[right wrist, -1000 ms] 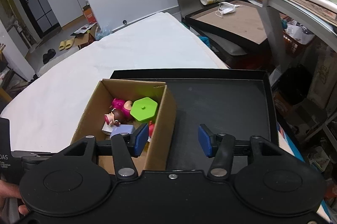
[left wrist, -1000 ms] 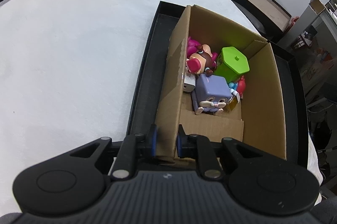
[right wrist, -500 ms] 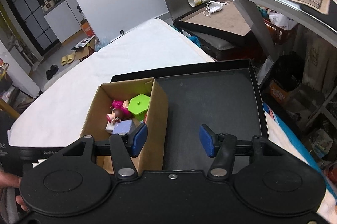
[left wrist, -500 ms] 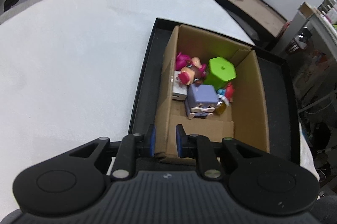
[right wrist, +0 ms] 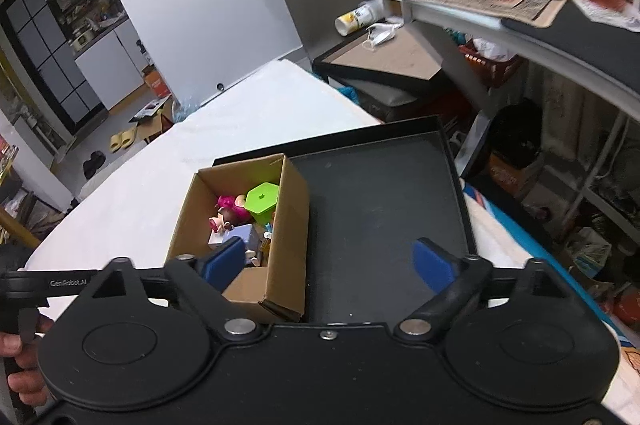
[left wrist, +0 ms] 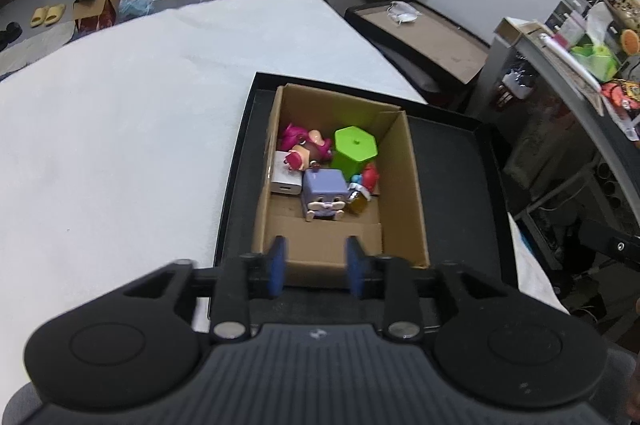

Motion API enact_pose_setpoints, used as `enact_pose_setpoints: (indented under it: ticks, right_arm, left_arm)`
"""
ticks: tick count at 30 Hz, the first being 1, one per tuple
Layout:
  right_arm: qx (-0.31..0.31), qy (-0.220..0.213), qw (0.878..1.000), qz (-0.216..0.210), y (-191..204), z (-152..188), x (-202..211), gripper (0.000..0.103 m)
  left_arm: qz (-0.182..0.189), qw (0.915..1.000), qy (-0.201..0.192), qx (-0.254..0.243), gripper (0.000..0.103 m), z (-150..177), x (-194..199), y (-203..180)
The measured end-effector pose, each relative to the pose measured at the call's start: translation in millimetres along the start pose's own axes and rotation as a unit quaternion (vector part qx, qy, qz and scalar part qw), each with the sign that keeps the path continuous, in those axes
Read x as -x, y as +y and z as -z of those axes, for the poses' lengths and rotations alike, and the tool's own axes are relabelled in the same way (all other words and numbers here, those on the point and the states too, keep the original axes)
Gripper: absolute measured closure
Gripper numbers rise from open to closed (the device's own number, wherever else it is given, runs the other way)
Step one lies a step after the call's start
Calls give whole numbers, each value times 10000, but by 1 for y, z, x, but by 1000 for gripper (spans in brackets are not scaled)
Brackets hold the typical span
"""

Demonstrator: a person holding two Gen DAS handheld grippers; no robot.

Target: Organize rigid objects

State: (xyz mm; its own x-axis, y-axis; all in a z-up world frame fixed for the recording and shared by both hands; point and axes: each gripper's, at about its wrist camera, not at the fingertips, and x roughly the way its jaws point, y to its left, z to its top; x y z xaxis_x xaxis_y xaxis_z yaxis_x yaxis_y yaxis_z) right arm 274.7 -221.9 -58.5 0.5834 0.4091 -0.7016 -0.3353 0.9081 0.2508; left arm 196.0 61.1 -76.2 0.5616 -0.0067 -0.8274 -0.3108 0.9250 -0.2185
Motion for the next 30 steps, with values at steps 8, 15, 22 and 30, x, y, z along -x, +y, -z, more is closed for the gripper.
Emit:
enact_pose_setpoints:
  ticks: [8,15,22,30]
  right_arm:
    - [0,-186,9998,44,7,6,36,0]
    - [48,-276,9993,249,16,15,59,0]
    - [178,-408,9984,352,28,22,84,0]
    - [259,-585,9970,437,37,32,113,0]
  left_arm:
    - [115,9993,-270,-211,32,15,39,-11]
    - [99,9983,-490,-292,18,25,71,-12]
    - [57,9967,-705,-408,13,36,101,-14]
    - [73,9941,-953,-517,9,53,135,-18]
